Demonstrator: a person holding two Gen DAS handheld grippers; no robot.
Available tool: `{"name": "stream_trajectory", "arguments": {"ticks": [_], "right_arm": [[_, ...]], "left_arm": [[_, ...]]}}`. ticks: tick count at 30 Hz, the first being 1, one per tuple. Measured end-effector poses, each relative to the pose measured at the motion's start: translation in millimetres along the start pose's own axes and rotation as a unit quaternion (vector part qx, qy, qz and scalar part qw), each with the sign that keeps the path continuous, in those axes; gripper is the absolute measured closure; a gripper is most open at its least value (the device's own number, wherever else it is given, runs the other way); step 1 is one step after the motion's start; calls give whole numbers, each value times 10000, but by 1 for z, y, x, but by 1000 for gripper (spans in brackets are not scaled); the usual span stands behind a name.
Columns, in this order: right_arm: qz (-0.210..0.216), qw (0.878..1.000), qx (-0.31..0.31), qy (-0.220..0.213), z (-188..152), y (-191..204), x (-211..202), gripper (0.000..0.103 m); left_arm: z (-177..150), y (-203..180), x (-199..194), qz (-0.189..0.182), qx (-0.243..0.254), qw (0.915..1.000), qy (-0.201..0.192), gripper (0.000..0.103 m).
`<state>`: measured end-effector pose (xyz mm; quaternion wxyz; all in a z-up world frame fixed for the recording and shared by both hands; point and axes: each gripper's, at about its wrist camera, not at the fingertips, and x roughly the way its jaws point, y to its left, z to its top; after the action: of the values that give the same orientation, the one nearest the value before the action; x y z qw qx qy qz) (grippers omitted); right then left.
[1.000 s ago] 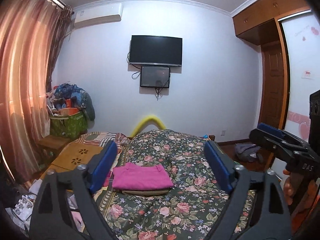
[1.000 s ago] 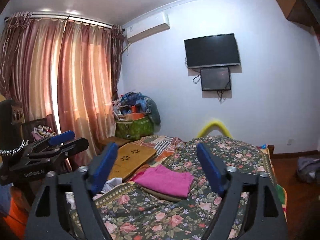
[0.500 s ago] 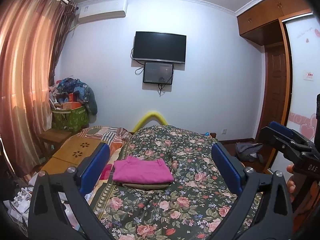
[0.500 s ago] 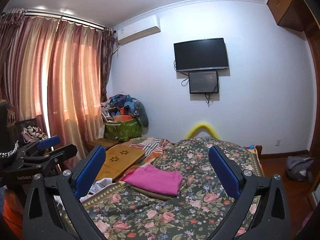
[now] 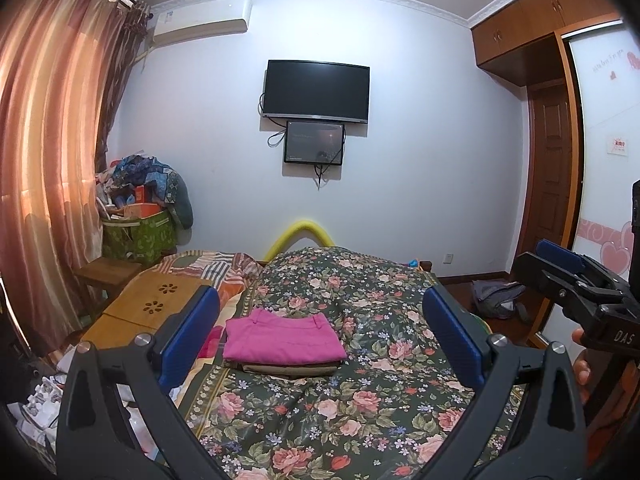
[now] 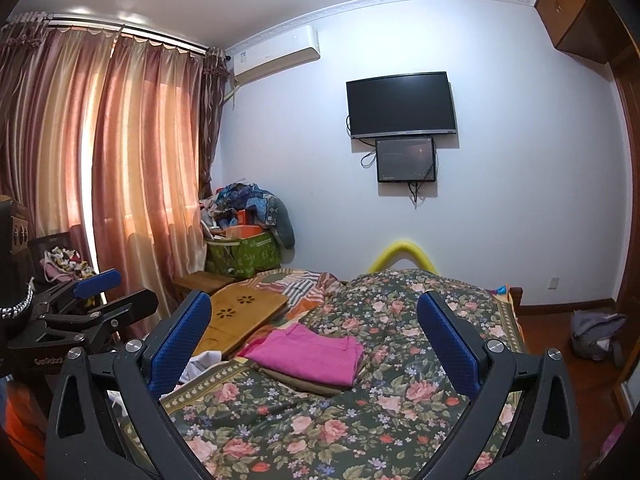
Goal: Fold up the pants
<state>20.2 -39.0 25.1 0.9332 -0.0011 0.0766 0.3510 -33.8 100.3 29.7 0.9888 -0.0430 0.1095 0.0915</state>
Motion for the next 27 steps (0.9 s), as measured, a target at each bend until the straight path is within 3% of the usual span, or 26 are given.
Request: {"name": "stream_trajectory", "arguments": {"ticks": [27], "right_arm": [[-11, 10000, -2, 32, 0, -3, -3, 1]], "left_arm": [[0, -2, 4, -205, 58, 9998, 20, 0]]}}
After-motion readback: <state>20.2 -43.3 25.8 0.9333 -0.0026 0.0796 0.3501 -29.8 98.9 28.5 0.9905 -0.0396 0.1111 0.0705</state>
